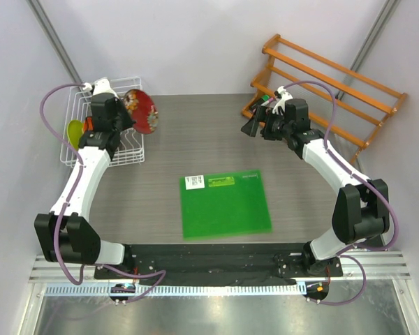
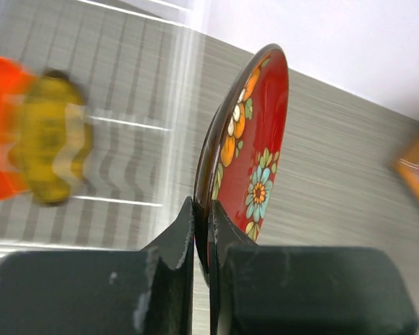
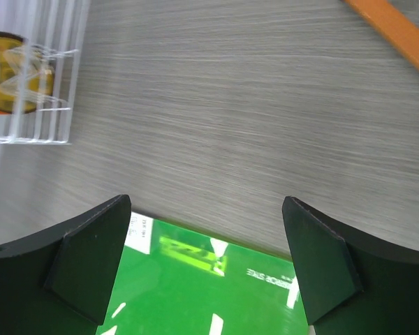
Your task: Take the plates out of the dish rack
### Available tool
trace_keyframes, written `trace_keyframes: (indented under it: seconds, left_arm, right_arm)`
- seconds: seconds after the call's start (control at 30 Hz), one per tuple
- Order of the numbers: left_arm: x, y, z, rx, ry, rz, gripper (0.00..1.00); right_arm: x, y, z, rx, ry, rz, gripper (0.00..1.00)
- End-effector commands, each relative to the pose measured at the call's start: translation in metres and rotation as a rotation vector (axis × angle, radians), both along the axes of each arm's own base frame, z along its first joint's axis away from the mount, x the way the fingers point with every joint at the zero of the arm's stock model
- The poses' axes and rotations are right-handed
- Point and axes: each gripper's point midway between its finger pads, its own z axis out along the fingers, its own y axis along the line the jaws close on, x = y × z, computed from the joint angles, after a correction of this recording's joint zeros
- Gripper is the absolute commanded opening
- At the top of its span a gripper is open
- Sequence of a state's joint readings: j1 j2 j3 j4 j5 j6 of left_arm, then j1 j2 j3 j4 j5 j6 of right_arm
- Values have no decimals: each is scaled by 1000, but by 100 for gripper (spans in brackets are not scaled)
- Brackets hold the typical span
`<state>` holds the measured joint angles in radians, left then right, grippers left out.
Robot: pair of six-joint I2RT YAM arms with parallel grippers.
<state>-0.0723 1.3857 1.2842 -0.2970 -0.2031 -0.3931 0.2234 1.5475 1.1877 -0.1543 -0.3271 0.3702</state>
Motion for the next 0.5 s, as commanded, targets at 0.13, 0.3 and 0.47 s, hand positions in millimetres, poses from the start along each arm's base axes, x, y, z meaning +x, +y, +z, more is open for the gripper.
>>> trace_keyframes:
  seconds: [0.13, 0.3, 0.47]
  left_arm:
    - [-7, -115, 22, -467, -120, -426, 0]
    - [-7, -149, 16, -604, -154, -536, 0]
    - [-10, -185, 5, -666, -118, -626, 0]
  right_arm:
    - [-9, 49, 29, 205, -54, 170, 95]
    - [-14, 65, 20, 244, -38, 216, 95]
    - [-19, 77, 13, 279, -21, 251, 95]
